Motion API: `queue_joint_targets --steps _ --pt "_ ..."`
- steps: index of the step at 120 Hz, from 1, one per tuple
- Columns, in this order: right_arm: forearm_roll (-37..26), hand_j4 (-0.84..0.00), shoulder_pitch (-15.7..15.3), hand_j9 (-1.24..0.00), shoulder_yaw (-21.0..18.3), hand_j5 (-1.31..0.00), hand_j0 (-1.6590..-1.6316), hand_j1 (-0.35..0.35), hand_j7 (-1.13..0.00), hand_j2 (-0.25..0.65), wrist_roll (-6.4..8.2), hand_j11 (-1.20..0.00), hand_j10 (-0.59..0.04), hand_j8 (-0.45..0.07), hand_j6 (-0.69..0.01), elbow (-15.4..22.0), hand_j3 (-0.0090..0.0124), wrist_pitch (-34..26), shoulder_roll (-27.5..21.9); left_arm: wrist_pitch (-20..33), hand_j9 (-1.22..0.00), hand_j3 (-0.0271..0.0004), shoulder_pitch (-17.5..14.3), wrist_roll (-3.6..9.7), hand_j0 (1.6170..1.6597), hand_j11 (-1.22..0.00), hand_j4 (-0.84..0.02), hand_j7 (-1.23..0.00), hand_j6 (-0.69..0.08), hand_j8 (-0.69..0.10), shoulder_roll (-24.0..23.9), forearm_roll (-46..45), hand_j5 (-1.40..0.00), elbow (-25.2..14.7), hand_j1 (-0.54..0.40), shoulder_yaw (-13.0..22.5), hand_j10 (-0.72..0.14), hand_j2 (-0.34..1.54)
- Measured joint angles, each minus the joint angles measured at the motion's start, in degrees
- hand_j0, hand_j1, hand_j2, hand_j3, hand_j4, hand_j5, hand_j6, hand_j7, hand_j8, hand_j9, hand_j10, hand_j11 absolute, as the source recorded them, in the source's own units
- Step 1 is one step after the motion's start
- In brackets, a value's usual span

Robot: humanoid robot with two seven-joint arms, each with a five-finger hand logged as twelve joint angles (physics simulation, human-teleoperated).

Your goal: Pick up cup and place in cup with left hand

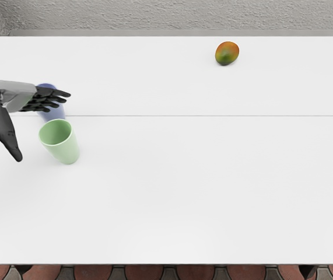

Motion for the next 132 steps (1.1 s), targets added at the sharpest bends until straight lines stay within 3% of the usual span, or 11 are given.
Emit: queue_joint_targets --steps 16,22,27,36,41,49,57,79,91,107,132 --pt "0.0 -0.032 0.0 -0.04 0.1 -0.04 -1.6581 -0.311 -0.04 -0.006 -0.07 -0.04 -0.032 -0.032 -0.032 -1.2 0.0 -0.3 0.0 0.0 0.0 0.0 -0.3 0.2 1.658 0.0 -0.006 0.0 -0.008 -0.007 -0.8 0.1 0.0 -0.7 0.349 -0.2 -0.006 0.0" --pt "0.1 -0.032 0.0 -0.04 0.1 -0.04 -1.6581 -0.311 -0.04 -0.006 -0.15 -0.04 -0.032 -0.032 -0.031 -1.3 0.0 -0.3 0.0 0.0 0.0 0.0 -2.5 1.19 1.658 0.0 -0.007 0.0 -0.008 -0.008 -1.9 0.2 0.0 -0.8 0.349 -0.2 -0.006 0.0" --pt "0.1 -0.032 0.0 -0.04 0.2 -0.04 -1.6581 -0.311 -0.04 -0.006 -0.19 -0.04 -0.032 -0.032 -0.032 -1.3 0.0 -0.3 0.0 0.0 0.0 0.0 -5.0 4.43 1.658 0.0 -0.006 0.0 -0.007 -0.007 -4.2 0.3 0.0 -0.9 0.349 -0.2 -0.005 0.0" --pt "0.1 -0.032 0.0 -0.04 0.1 -0.04 -1.6581 -0.311 -0.04 -0.006 -0.24 -0.04 -0.032 -0.032 -0.032 -1.3 0.0 -0.4 0.0 0.0 0.0 0.0 -5.9 13.99 1.658 0.0 -0.005 0.0 -0.007 -0.006 -7.8 0.4 0.0 -1.2 0.349 -0.3 -0.005 0.0" --pt "0.1 -0.032 0.0 -0.04 0.1 -0.04 -1.6581 -0.311 -0.04 -0.006 -0.25 -0.04 -0.032 -0.032 -0.032 -1.3 0.0 -0.4 0.0 0.0 0.0 0.0 -6.5 17.9 1.658 0.0 -0.005 0.0 -0.006 -0.006 -7.5 1.0 0.0 -2.0 0.349 -0.3 -0.005 0.0" --pt "0.1 -0.032 0.0 -0.04 0.1 -0.04 -1.6581 -0.311 -0.04 -0.006 -0.27 -0.04 -0.032 -0.032 -0.032 -1.3 0.0 -0.3 0.0 0.0 0.0 0.0 -7.6 21.96 1.658 0.0 -0.006 0.0 -0.007 -0.006 -7.3 2.9 0.0 -4.2 0.349 -0.4 -0.005 0.0" --pt "0.1 -0.032 0.0 -0.04 0.1 -0.04 -1.6581 -0.311 -0.04 -0.006 -0.27 -0.04 -0.032 -0.032 -0.032 -1.2 0.0 -0.3 0.0 0.2 0.0 0.0 -8.6 24.23 1.658 0.0 -0.005 0.0 -0.007 -0.006 -7.0 5.2 0.0 -6.9 0.349 -0.5 -0.005 0.0" --pt "0.1 -0.032 -0.1 -0.04 0.1 -0.04 -1.6581 -0.311 -0.04 -0.006 -0.15 -0.04 -0.032 -0.032 -0.032 -0.9 0.0 -0.2 0.0 8.7 0.0 0.0 -7.2 26.32 1.658 0.0 -0.005 0.0 -0.006 -0.006 -8.4 14.0 0.0 -12.3 0.349 -0.2 -0.004 0.0" --pt "0.1 -0.032 -0.1 -0.04 0.1 -0.04 -1.6581 -0.311 -0.04 -0.006 -0.05 -0.04 -0.032 -0.032 -0.032 -0.8 0.0 -0.2 0.0 15.9 0.0 0.0 -3.6 26.59 1.658 0.0 -0.006 0.0 -0.007 -0.007 -9.7 19.9 0.0 -13.7 0.349 0.0 -0.005 0.0" --pt "0.1 -0.032 0.0 -0.04 0.1 -0.04 -1.6581 -0.311 -0.04 -0.006 0.04 -0.04 -0.032 -0.032 -0.032 -0.8 0.0 -0.1 0.0 23.4 0.0 0.0 1.0 26.71 1.658 0.0 -0.006 0.0 -0.007 -0.007 -15.3 26.8 0.0 -14.9 0.349 0.1 -0.005 0.0" --pt "0.1 -0.032 0.0 -0.04 0.1 -0.04 -1.6581 -0.311 -0.04 -0.006 0.03 -0.04 -0.032 -0.032 -0.032 -0.8 0.0 -0.1 0.0 27.6 -0.04 0.0 4.1 26.75 1.658 -0.04 -0.036 -0.04 -0.038 -0.037 -15.5 31.5 -0.04 -15.4 0.313 0.1 -0.036 0.01"
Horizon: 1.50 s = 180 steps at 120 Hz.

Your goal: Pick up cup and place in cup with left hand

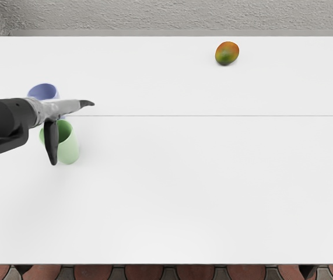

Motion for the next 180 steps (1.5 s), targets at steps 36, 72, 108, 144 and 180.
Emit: queue_joint_targets --steps 36,72,108,144,180 --pt "0.0 -0.032 0.0 -0.04 0.0 -0.04 -1.6581 -0.311 -0.04 -0.006 0.04 -0.04 -0.032 -0.032 -0.032 0.0 0.0 0.0 0.0 2.0 -0.17 0.0 2.9 0.01 1.658 -0.17 -0.134 -0.17 -0.136 -0.135 0.0 3.0 -0.17 0.0 0.197 0.0 -0.133 0.03" --pt "0.0 -0.032 0.0 -0.04 0.0 -0.04 -1.6581 -0.311 -0.04 -0.006 0.07 -0.04 -0.032 -0.032 -0.032 0.0 0.0 0.0 0.0 2.2 -0.26 0.0 4.3 0.01 1.658 -0.26 -0.207 -0.26 -0.209 -0.208 0.1 5.3 -0.26 0.3 0.11 0.0 -0.206 0.04" --pt "0.0 -0.032 0.0 -0.04 0.0 -0.04 -1.6581 -0.311 -0.04 -0.006 0.11 -0.04 -0.032 -0.032 -0.032 0.0 0.0 0.0 0.0 2.4 -0.3 0.0 4.9 0.01 1.658 -0.3 -0.235 -0.3 -0.236 -0.236 0.7 6.3 -0.3 1.3 0.078 -0.1 -0.234 0.05" --pt "0.0 -0.032 0.0 -0.04 0.0 -0.04 -1.6581 -0.311 -0.04 -0.006 0.13 -0.04 -0.032 -0.032 -0.032 0.0 0.0 0.0 0.0 2.4 -0.38 0.0 5.8 0.02 1.6581 -0.38 -0.301 -0.38 -0.303 -0.304 0.4 6.5 -0.38 3.2 -0.012 -0.4 -0.303 0.07" --pt "0.0 -0.032 0.0 -0.04 0.0 -0.04 -1.6581 -0.311 -0.04 -0.006 0.13 -0.04 -0.032 -0.032 -0.032 0.0 0.0 0.0 0.0 2.3 -0.46 0.0 5.8 0.02 1.6577 -0.45 -0.372 -0.46 -0.35 -0.371 0.0 6.3 -0.45 3.4 -0.058 -0.5 -0.371 0.07"
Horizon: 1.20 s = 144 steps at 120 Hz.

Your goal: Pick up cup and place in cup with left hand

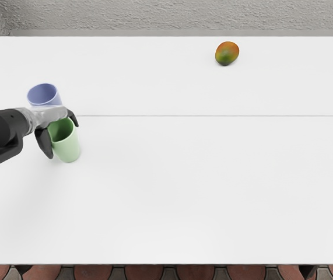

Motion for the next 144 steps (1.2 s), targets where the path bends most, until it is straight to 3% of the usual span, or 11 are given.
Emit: queue_joint_targets --steps 65,77,89,106,144 --pt "0.0 -0.032 0.5 -0.04 0.1 -0.04 -1.6581 -0.311 -0.04 -0.006 -0.14 -0.04 -0.032 -0.032 -0.032 0.1 0.0 0.0 0.0 -1.3 -0.48 0.0 -2.3 -0.01 1.6577 -0.48 -0.365 -0.48 -0.341 -0.368 -0.1 -0.7 -0.48 -0.7 -0.075 -0.5 -0.367 0.09" --pt "0.0 -0.032 0.6 -0.04 0.1 -0.04 -1.6581 -0.311 -0.04 -0.006 -0.12 -0.04 -0.032 -0.032 -0.032 0.0 0.0 0.0 0.0 -2.4 -0.5 0.0 -2.2 -0.01 1.6577 -0.5 -0.386 -0.5 -0.367 -0.387 0.0 -1.1 -0.5 -0.7 -0.096 -1.2 -0.386 0.09" --pt "0.0 -0.032 0.6 -0.04 0.1 -0.04 -1.6581 -0.311 -0.04 -0.006 -0.1 -0.04 -0.031 -0.031 -0.031 0.0 0.0 0.0 0.0 -3.2 -0.54 0.0 -2.2 -0.02 1.6573 -0.54 -0.438 -0.54 -0.331 -0.356 0.0 -1.8 -0.53 -0.7 -0.113 -1.6 -0.426 0.1" --pt "0.0 -0.032 0.6 -0.04 0.1 -0.04 -1.6581 -0.311 -0.04 -0.006 -0.09 -0.04 -0.032 -0.032 -0.032 0.0 0.0 0.0 0.0 -4.2 -0.59 0.0 -2.2 -0.01 1.6562 -0.59 -0.428 -0.59 -0.316 -0.351 0.0 -2.5 -0.58 -0.7 -0.094 -2.2 -0.452 0.07" --pt "0.0 -0.031 0.6 -0.04 0.1 -0.04 -1.6581 -0.311 -0.04 -0.006 -0.09 -0.04 -0.031 -0.031 -0.031 0.0 0.0 0.0 0.0 -9.8 -0.63 0.0 -2.4 -0.01 1.6551 -0.63 -0.414 -0.63 -0.304 -0.342 0.9 -5.3 -0.63 -0.6 -0.079 -8.4 -0.471 0.04"
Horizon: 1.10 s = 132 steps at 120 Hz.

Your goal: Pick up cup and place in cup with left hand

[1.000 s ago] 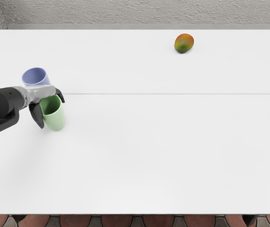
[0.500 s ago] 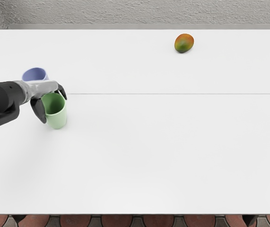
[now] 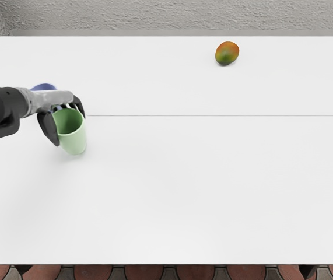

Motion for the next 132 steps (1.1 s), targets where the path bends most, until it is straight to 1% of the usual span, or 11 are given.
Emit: queue_joint_targets --steps 17,26,27,30,37,43,49,86,103,116,132 --pt "0.0 -0.031 0.0 -0.04 0.0 -0.04 -1.6581 -0.311 -0.04 -0.006 0.06 -0.04 -0.031 -0.031 -0.031 0.0 0.0 0.0 0.0 -2.5 -0.63 0.0 0.0 0.0 1.655 -0.63 -0.408 -0.64 -0.298 -0.339 0.5 -0.3 -0.64 0.3 -0.078 -3.5 -0.472 0.04" --pt "0.0 -0.031 0.0 -0.04 0.0 -0.04 -1.6581 -0.311 -0.04 -0.006 0.07 -0.04 -0.031 -0.031 -0.031 0.0 0.0 0.0 0.0 -3.9 -0.63 0.0 0.0 0.0 1.6548 -0.63 -0.414 -0.64 -0.303 -0.351 1.6 -0.6 -0.65 0.4 -0.067 -5.7 -0.472 0.03" --pt "0.0 -0.031 0.0 -0.04 0.0 -0.04 -1.6581 -0.311 -0.04 -0.006 0.07 -0.04 -0.031 -0.031 -0.031 0.0 0.0 0.0 0.0 -4.2 -0.63 0.0 0.0 0.0 1.6548 -0.63 -0.424 -0.64 -0.306 -0.335 2.1 -0.8 -0.65 0.4 -0.069 -6.1 -0.472 0.04" --pt "0.0 -0.031 0.0 -0.04 0.0 -0.04 -1.6581 -0.311 -0.04 -0.006 0.08 -0.04 -0.031 -0.031 -0.031 0.0 0.0 0.0 0.0 -5.0 -0.63 0.0 -0.1 0.0 1.6548 -0.63 -0.416 -0.64 -0.308 -0.354 3.1 -1.3 -0.65 0.6 -0.071 -7.1 -0.473 0.04" --pt "0.0 -0.031 0.2 -0.04 0.0 -0.04 -1.6581 -0.311 -0.04 -0.006 0.08 -0.04 -0.031 -0.031 -0.031 0.1 0.0 0.0 0.0 -6.8 -0.63 0.0 -0.7 0.0 1.6548 -0.63 -0.413 -0.63 -0.305 -0.35 4.7 -2.6 -0.65 0.9 -0.069 -9.3 -0.473 0.04" --pt "0.0 -0.031 0.2 -0.04 0.1 -0.04 -1.6581 -0.311 -0.04 -0.006 0.08 -0.04 -0.031 -0.031 -0.031 0.1 0.0 0.0 0.0 -8.0 -0.63 0.0 -2.0 0.0 1.6546 -0.63 -0.42 -0.63 -0.314 -0.359 4.8 -3.2 -0.65 1.5 -0.059 -10.4 -0.474 0.03" --pt "0.0 -0.031 0.3 -0.04 0.1 -0.04 -1.6581 -0.311 -0.04 -0.006 0.09 -0.04 -0.031 -0.031 -0.031 0.1 0.0 0.0 0.0 -9.1 -0.63 0.0 -2.7 0.0 1.6549 -0.63 -0.417 -0.63 -0.316 -0.348 4.8 -3.6 -0.64 2.3 -0.077 -11.1 -0.475 0.05" --pt "0.0 -0.031 0.3 -0.04 0.1 -0.04 -1.6581 -0.311 -0.04 -0.006 0.09 -0.04 -0.031 -0.031 -0.031 0.1 0.0 0.0 0.0 -12.8 -0.63 0.0 -6.2 0.0 1.655 -0.63 -0.411 -0.64 -0.314 -0.348 3.7 -4.3 -0.65 8.4 -0.083 -12.0 -0.475 0.05" --pt "0.0 -0.031 0.3 -0.04 0.1 -0.04 -1.6581 -0.311 -0.04 -0.006 0.09 -0.04 -0.031 -0.031 -0.031 0.1 0.0 0.0 0.0 -13.4 -0.63 0.0 -6.0 0.01 1.6551 -0.63 -0.41 -0.63 -0.31 -0.348 3.5 -4.1 -0.65 11.9 -0.082 -11.9 -0.471 0.05" --pt "0.0 -0.031 0.4 -0.04 0.1 -0.04 -1.6581 -0.311 -0.04 -0.006 0.09 -0.04 -0.031 -0.031 -0.031 0.1 0.0 0.0 0.0 -13.7 -0.63 0.0 -6.1 -0.01 1.6552 -0.63 -0.412 -0.62 -0.309 -0.338 1.0 -3.6 -0.63 15.5 -0.089 -11.8 -0.469 0.05" --pt "0.0 -0.032 0.4 -0.04 0.1 -0.04 -1.6581 -0.311 -0.04 -0.006 0.09 -0.04 -0.031 -0.031 -0.031 0.1 0.0 0.0 0.0 -13.7 -0.62 0.0 -6.6 0.0 1.6553 -0.62 -0.415 -0.62 -0.323 -0.361 -0.9 -2.3 -0.64 19.0 -0.084 -11.7 -0.464 0.05"
